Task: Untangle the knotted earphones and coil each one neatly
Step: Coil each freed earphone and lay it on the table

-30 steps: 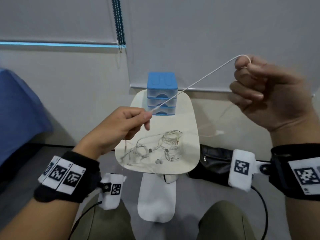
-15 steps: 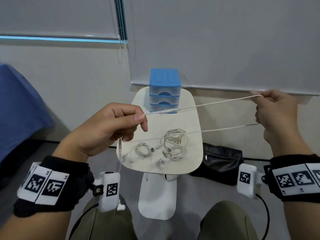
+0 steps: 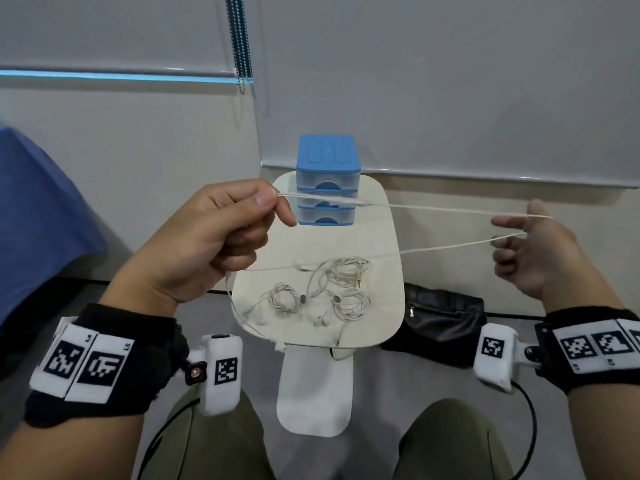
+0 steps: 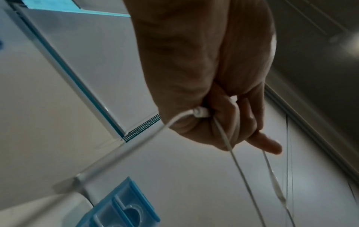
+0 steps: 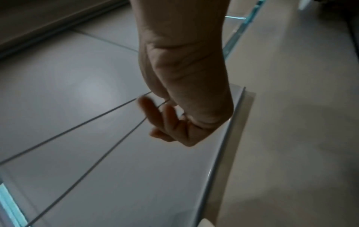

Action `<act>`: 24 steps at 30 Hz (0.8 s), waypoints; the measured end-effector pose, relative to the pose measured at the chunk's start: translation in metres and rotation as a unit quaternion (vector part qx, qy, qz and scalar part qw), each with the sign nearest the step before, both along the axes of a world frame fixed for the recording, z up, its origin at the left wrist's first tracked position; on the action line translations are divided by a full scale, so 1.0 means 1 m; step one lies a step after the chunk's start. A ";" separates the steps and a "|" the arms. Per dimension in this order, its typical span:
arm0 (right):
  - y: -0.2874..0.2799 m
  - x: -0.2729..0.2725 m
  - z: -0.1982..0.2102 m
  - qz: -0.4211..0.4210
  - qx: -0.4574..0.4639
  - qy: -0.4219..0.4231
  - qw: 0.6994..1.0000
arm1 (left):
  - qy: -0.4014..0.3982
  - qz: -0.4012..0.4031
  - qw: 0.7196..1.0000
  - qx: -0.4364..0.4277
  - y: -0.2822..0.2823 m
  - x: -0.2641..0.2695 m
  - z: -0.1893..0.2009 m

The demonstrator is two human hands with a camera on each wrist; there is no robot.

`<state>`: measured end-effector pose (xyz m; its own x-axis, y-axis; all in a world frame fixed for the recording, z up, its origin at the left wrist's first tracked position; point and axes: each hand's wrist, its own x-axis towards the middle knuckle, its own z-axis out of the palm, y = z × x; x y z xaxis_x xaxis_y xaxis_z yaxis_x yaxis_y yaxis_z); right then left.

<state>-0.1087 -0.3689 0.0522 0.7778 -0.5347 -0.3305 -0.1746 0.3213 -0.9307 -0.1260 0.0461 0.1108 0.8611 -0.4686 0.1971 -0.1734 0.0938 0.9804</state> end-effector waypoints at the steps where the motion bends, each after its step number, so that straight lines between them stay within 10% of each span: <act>1: 0.001 -0.001 0.000 0.008 0.042 -0.012 0.999 | 0.000 0.000 1.000 0.014 -0.001 0.000 0.000; 7: 0.005 0.001 0.009 -0.070 0.101 -0.130 0.984 | 0.027 -0.022 0.998 0.048 -0.005 -0.006 0.004; 13: -0.001 0.008 0.011 -0.149 -0.204 -0.148 0.956 | 0.033 -0.021 0.999 0.025 -0.001 -0.009 0.011; 24: -0.014 0.011 -0.025 -0.164 -0.599 0.030 0.783 | 0.028 -0.045 0.997 0.064 0.006 -0.009 0.027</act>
